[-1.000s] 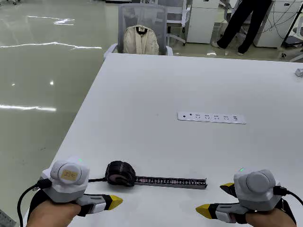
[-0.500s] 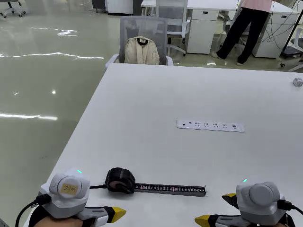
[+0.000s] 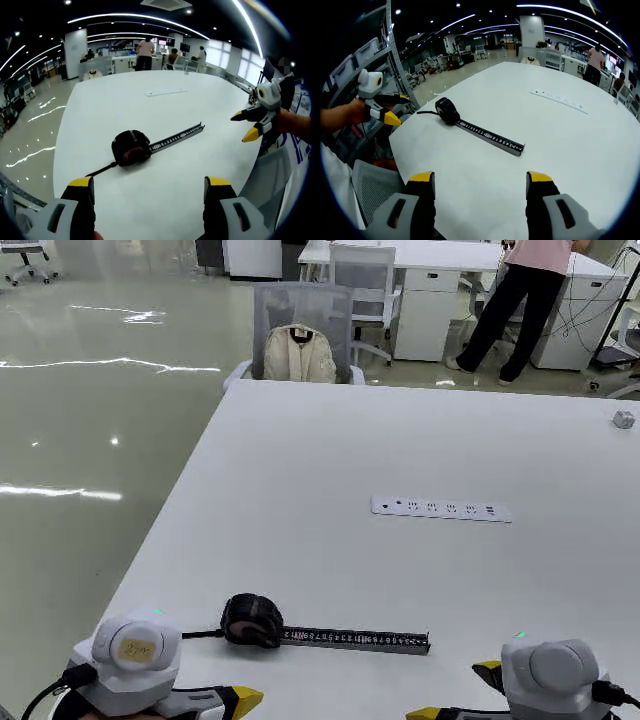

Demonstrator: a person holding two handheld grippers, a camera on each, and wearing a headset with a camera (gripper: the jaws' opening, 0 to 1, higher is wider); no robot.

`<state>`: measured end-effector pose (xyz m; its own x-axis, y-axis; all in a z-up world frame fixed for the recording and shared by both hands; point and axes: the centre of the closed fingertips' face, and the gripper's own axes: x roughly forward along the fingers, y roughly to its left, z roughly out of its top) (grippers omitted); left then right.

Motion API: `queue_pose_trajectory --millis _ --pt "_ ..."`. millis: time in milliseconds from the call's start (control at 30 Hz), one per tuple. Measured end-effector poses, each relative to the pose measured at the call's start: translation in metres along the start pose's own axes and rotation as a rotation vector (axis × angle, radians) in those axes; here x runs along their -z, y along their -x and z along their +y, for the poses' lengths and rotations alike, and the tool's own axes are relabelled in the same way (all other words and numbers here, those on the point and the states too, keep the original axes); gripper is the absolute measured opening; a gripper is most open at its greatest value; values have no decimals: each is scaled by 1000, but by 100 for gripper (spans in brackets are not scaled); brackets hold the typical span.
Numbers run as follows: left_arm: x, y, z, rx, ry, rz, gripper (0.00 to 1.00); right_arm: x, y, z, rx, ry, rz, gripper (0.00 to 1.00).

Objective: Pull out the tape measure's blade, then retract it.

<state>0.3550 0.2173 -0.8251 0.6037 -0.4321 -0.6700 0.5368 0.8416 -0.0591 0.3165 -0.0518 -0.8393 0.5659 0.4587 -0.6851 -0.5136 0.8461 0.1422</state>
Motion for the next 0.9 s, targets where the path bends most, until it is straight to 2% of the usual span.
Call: queue_pose_trajectory --millis 500,900 --pt "1 20 -7 -21 30 -22 91 0 17 12 19 -35 -21 80" --pt "4 43 -9 -56 68 -49 92 -8 35 24 28 -49 -50 81"
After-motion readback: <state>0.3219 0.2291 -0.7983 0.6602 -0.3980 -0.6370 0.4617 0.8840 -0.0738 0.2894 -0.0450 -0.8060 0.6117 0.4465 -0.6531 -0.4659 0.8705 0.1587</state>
